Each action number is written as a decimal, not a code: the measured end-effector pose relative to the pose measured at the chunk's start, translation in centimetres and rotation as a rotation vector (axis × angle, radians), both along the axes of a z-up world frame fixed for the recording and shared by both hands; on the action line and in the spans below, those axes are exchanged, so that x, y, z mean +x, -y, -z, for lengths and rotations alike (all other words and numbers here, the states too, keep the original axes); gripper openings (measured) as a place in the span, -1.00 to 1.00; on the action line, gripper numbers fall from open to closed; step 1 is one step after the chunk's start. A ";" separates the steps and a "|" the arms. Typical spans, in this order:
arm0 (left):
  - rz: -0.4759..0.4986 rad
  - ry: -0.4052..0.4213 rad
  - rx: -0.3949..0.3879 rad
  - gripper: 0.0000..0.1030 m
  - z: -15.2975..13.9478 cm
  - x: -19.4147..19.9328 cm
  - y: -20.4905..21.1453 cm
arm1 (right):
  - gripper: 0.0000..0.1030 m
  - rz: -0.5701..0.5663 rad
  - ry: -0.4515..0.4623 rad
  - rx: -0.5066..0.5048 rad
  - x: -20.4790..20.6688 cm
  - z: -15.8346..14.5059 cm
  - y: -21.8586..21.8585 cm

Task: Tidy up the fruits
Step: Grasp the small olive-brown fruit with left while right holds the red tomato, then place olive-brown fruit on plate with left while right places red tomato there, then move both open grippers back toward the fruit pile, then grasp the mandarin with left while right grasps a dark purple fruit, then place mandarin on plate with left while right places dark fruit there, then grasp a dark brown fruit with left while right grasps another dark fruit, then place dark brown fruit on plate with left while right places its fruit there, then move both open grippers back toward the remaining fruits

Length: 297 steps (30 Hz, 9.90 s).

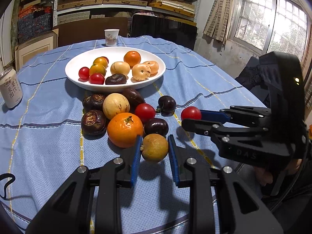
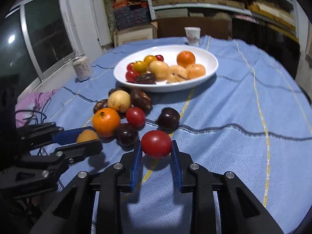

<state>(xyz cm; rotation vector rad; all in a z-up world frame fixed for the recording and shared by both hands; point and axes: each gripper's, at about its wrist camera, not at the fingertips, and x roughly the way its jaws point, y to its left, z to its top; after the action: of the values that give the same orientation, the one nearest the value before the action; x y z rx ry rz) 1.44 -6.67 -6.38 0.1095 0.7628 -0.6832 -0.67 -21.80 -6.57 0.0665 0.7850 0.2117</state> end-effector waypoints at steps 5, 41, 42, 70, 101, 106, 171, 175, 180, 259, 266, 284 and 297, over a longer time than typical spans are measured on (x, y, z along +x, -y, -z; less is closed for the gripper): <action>-0.015 -0.004 -0.010 -0.50 -1.4 1.0 -0.8 | -0.43 -0.003 0.013 -0.013 0.1 -2.0 0.3; -0.290 -0.045 -0.018 0.34 -5.7 22.2 -2.6 | -0.06 0.035 0.091 -0.141 19.1 -8.0 1.1; -0.280 -0.046 -0.019 0.34 -5.9 21.1 -2.8 | -0.06 0.033 0.086 -0.133 18.1 -8.1 1.2; -0.096 -0.020 0.177 0.06 1.0 3.7 1.2 | -0.06 0.007 0.016 0.033 -0.3 -0.2 2.5; -0.129 -0.004 -0.059 -0.13 -0.8 3.6 -2.1 | -0.27 0.046 -0.106 -0.044 6.5 0.4 -0.2; -0.127 -0.006 -0.069 -0.13 -0.8 3.6 -2.2 | -0.43 0.072 -0.113 0.008 6.5 0.5 0.7; -0.217 -0.027 -0.046 0.68 -7.6 20.1 -1.3 | -0.19 0.067 -0.007 0.001 17.4 -7.1 4.6; -0.182 -0.011 -0.014 0.74 -6.5 14.6 -3.0 | -0.19 -0.056 -0.019 -0.035 10.6 -5.9 1.7; -0.184 -0.068 -0.014 0.76 -3.2 10.1 -4.6 | -0.19 -0.152 -0.059 -0.060 3.9 -2.4 -2.4; -0.119 -0.056 0.009 -0.23 -7.9 23.1 4.9 | -0.39 0.155 0.067 0.065 18.3 -9.0 6.7; -0.137 -0.117 0.023 -0.13 -5.3 27.0 7.1 | -0.38 0.179 0.009 0.071 22.0 -5.8 7.4; -0.122 -0.086 -0.059 0.54 -8.0 18.2 1.3 | -0.06 0.127 0.042 0.117 13.9 -7.4 6.7; -0.124 -0.101 0.088 0.68 -0.9 7.7 -2.4 | 0.12 0.066 0.037 0.086 2.6 -2.5 2.4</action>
<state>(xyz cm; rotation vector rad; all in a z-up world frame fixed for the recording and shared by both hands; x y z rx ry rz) 9.15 -4.31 -5.49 0.1075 0.8891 -0.5402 1.98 -24.16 -4.07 0.1694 0.7358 0.1840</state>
